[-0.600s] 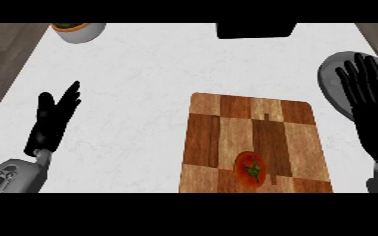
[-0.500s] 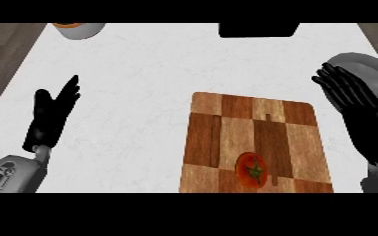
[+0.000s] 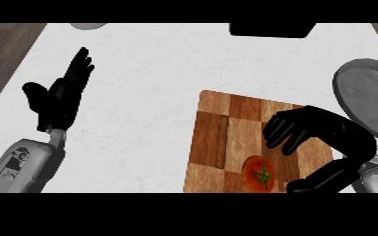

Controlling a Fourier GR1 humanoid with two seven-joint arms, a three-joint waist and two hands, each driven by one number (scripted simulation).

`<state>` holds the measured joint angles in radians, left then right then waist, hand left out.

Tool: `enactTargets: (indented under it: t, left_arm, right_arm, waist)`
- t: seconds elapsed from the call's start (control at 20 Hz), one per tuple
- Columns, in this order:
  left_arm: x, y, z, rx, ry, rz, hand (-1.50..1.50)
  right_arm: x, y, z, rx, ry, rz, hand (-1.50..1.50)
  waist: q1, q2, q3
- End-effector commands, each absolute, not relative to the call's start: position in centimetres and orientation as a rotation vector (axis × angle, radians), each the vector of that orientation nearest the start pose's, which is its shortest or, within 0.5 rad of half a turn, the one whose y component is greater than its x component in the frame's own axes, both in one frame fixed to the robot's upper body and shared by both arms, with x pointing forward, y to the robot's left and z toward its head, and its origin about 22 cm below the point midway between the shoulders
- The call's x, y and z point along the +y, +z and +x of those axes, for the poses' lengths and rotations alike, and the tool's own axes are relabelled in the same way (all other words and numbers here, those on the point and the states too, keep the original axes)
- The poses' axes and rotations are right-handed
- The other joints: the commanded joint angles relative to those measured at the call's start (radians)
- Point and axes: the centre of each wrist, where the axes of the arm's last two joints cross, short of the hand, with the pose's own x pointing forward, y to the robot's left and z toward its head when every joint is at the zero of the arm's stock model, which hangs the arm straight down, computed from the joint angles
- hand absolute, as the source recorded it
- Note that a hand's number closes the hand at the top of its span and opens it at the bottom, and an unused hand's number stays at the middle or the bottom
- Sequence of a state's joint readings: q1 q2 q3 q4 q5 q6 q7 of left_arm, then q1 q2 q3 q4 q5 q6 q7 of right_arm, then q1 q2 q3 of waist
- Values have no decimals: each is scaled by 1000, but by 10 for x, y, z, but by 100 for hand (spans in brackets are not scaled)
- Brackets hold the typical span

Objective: Pick the tomato from the cutting board and place it in the pan

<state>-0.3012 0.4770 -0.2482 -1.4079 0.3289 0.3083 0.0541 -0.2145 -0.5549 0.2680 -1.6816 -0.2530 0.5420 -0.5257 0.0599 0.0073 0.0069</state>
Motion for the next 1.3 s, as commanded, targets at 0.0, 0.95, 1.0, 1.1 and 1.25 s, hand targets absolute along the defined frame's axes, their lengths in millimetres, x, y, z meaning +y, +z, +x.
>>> enactTargets:
  t: [0.0,0.95,1.0,1.1,1.25]
  left_arm:
    - [265,59,307,-1631,-54,188,0]
    - [272,45,297,-1600,-42,188,0]
    - [263,39,296,-1620,-56,207,0]
    - [288,41,302,-1605,-33,210,0]
    - [274,51,302,-1622,-45,206,0]
  right_arm:
    - [-304,104,291,-2220,975,709,-150]
    - [-318,221,294,-2216,1735,328,-150]
    - [-313,234,294,-2193,1749,299,-150]
    - [-300,227,292,-2198,1743,335,-150]
    - [-293,226,289,-2136,1781,394,-150]
  waist:
    - [-32,4,0]
    - [-59,-8,-7]
    - [-58,-8,-7]
    - [-58,-6,-8]
    - [-55,-7,-7]
